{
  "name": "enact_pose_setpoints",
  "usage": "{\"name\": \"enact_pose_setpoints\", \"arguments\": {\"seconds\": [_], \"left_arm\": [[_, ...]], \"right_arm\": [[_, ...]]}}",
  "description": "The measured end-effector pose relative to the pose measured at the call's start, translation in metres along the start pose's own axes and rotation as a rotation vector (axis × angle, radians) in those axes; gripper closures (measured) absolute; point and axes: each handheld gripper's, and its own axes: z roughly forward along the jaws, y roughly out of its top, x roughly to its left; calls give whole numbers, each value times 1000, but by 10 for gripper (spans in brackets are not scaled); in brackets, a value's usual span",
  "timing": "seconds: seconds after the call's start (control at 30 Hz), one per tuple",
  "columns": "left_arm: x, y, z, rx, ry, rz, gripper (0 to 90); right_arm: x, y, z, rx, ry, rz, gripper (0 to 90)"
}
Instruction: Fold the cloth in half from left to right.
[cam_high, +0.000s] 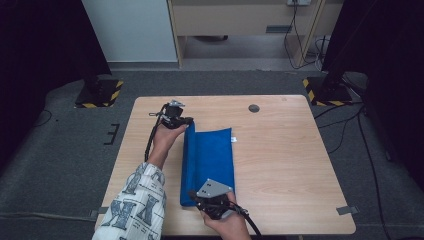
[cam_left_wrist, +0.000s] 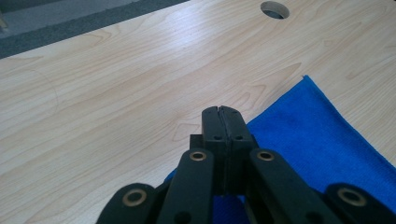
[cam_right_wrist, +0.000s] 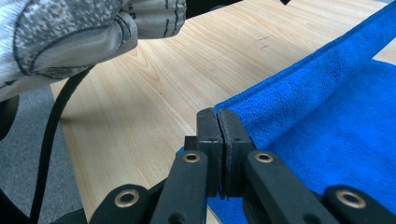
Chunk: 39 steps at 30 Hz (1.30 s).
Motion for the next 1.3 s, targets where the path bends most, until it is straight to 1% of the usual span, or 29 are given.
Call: {"name": "enact_pose_setpoints", "arguments": {"seconds": [0.07, 0.27, 0.4, 0.6, 0.73, 0.93, 1.13, 1.3], "left_arm": [[-2, 1, 3, 6, -14, -1, 898], [-12, 9, 7, 9, -23, 23, 898], [-18, 13, 12, 6, -28, 26, 898], [-28, 16, 17, -1, -34, 42, 898], [-33, 21, 20, -5, -37, 44, 898], [-40, 20, 29, 14, -40, 47, 898], [-47, 22, 31, 9, -42, 56, 898], [-52, 25, 31, 0, -46, 63, 898]], "right_arm": [[-1, 0, -4, 2, 0, -4, 888], [-7, -2, -12, 15, -8, -15, 888], [-11, -4, -17, 15, -19, -7, 888], [-17, -8, -27, 27, -29, -8, 888], [-19, -10, -31, 23, -25, -7, 888], [-25, -15, -37, 30, -26, 6, 888], [-26, -17, -42, 31, -26, -7, 888], [-27, -19, -46, 32, -32, -6, 888]]}}
